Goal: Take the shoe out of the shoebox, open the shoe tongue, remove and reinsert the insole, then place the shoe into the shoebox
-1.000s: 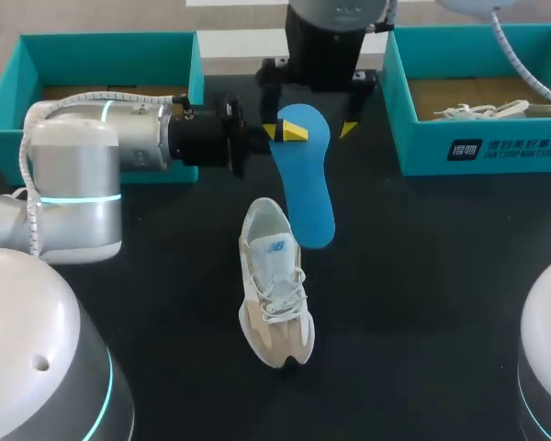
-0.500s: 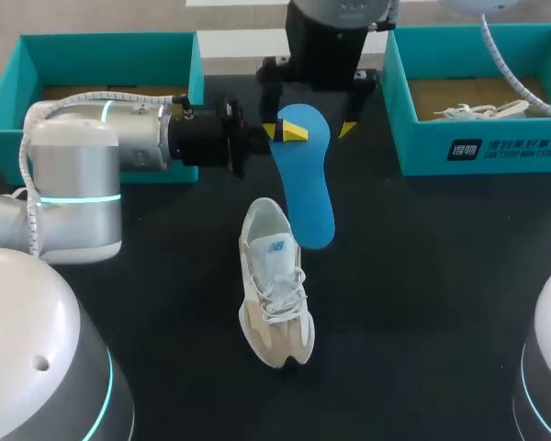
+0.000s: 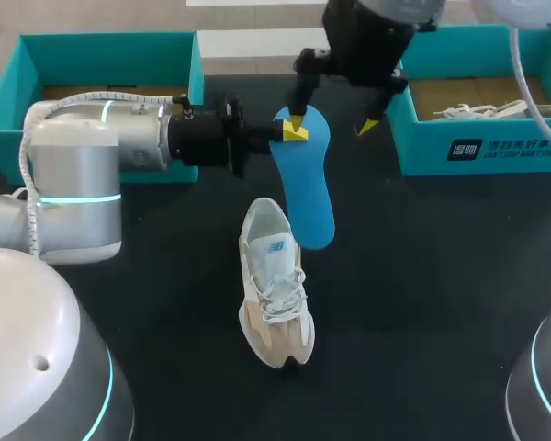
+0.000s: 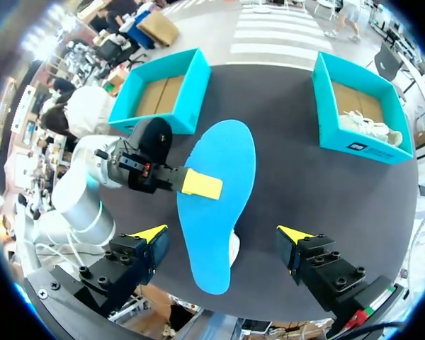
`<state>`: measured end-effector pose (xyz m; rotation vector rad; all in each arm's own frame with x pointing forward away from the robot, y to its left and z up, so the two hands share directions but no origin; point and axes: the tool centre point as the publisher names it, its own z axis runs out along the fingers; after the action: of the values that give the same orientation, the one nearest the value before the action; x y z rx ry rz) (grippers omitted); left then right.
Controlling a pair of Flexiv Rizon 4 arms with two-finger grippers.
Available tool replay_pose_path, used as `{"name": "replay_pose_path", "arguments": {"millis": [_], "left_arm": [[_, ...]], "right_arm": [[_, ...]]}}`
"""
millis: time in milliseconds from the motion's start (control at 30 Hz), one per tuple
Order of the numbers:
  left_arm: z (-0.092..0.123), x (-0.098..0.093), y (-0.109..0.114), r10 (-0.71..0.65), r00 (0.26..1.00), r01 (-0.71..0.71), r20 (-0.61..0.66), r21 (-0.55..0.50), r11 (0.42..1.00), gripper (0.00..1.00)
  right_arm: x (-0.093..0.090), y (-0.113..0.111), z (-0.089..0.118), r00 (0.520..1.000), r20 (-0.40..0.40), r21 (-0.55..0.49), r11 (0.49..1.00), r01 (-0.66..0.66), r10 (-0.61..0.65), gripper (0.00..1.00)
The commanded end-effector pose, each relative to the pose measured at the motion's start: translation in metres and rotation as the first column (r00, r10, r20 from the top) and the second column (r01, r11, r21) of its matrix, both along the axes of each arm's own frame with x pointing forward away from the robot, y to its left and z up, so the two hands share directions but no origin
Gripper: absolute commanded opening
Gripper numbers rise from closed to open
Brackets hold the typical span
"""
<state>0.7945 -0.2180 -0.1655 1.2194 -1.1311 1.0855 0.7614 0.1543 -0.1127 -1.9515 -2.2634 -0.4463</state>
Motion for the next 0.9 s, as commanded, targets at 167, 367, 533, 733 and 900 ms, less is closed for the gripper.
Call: {"name": "replay_pose_path", "arguments": {"millis": [167,367,533,733,900], "left_arm": [[0.0,-0.001,0.0,0.002,1.0,-0.002,0.0,0.001,1.0,0.0],[0.0,-0.001,0.0,0.002,1.0,-0.002,0.0,0.001,1.0,0.0],[0.0,-0.001,0.0,0.002,1.0,-0.002,0.0,0.001,1.0,0.0],[0.0,-0.001,0.0,0.002,1.0,-0.002,0.0,0.001,1.0,0.0],[0.0,-0.001,0.0,0.002,1.0,-0.002,0.0,0.001,1.0,0.0]], "right_arm": [[-0.002,-0.03,-0.004,0.999,-0.015,0.378,0.925,-0.034,0.043,1.0],[0.0,-0.038,-0.011,0.999,-0.019,0.55,0.835,-0.031,0.049,1.0],[0.0,-0.041,-0.021,0.997,-0.064,0.571,0.821,0.002,0.043,1.0],[0.0,-0.041,-0.021,0.997,-0.064,0.571,0.821,0.002,0.043,1.0],[0.0,-0.041,-0.021,0.997,-0.064,0.571,0.821,0.002,0.043,1.0]]}}
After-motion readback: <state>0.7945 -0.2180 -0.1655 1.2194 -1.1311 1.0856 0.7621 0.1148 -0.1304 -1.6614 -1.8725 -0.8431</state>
